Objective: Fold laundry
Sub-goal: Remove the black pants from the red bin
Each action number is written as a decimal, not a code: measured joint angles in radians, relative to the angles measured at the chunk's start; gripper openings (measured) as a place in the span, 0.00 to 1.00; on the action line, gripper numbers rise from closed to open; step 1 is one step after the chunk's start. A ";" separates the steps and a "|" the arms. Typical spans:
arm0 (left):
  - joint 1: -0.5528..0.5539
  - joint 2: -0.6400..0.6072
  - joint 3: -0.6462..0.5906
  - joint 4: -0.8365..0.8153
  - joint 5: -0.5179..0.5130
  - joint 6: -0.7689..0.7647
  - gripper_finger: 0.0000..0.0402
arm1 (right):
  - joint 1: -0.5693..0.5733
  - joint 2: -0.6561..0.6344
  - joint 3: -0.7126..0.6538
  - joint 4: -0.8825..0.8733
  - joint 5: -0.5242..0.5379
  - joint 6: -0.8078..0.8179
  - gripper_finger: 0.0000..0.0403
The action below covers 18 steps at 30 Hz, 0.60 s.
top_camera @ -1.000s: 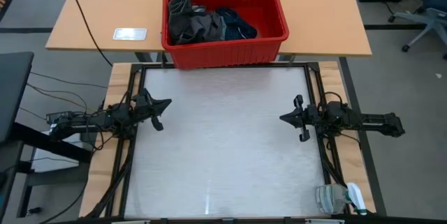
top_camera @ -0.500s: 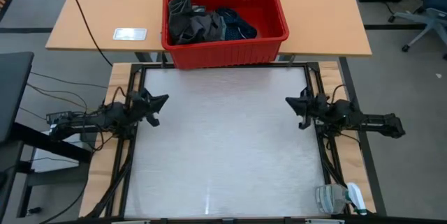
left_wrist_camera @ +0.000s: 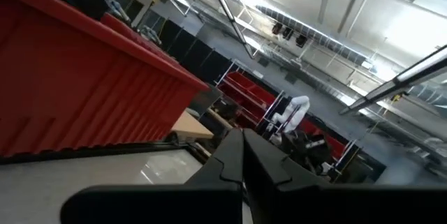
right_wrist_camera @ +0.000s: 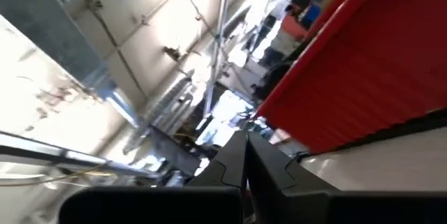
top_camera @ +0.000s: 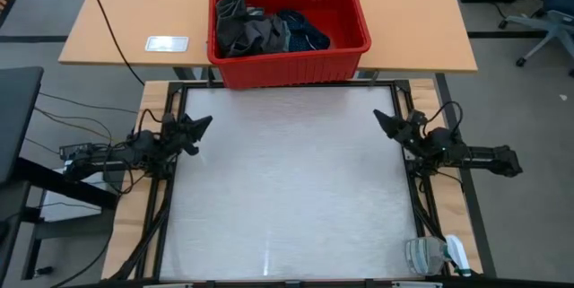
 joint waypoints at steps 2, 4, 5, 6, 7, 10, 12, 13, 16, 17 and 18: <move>0.000 0.004 0.000 -0.006 0.000 -0.018 0.02 | 0.002 0.027 0.000 -0.009 -0.040 0.056 0.04; 0.000 0.009 0.000 0.000 0.000 -0.086 0.02 | 0.007 0.063 0.006 -0.006 -0.072 0.105 0.04; 0.000 0.011 0.000 0.015 -0.001 -0.136 0.02 | 0.010 0.088 0.015 -0.005 -0.083 0.120 0.04; 0.003 0.017 0.000 0.035 -0.011 -0.193 0.02 | 0.014 0.114 0.026 -0.008 -0.086 0.128 0.04; 0.008 0.023 0.001 0.042 -0.036 -0.250 0.02 | 0.017 0.143 0.041 -0.008 -0.086 0.131 0.04; 0.029 0.063 0.021 0.023 -0.067 -0.348 0.02 | 0.017 0.247 0.109 -0.004 -0.090 0.125 0.04; 0.050 0.108 0.058 0.032 -0.066 -0.347 0.02 | 0.012 0.322 0.163 -0.007 -0.102 0.097 0.04; 0.066 0.141 0.082 0.035 -0.069 -0.336 0.02 | 0.004 0.363 0.194 -0.005 -0.106 0.087 0.04; 0.112 0.268 0.163 0.027 -0.069 -0.284 0.02 | -0.031 0.489 0.284 -0.005 -0.111 0.063 0.04; 0.128 0.314 0.197 0.028 -0.068 -0.263 0.02 | -0.043 0.528 0.311 -0.004 -0.111 0.052 0.04; 0.144 0.362 0.232 0.030 -0.066 -0.247 0.02 | -0.055 0.567 0.337 -0.005 -0.113 0.038 0.04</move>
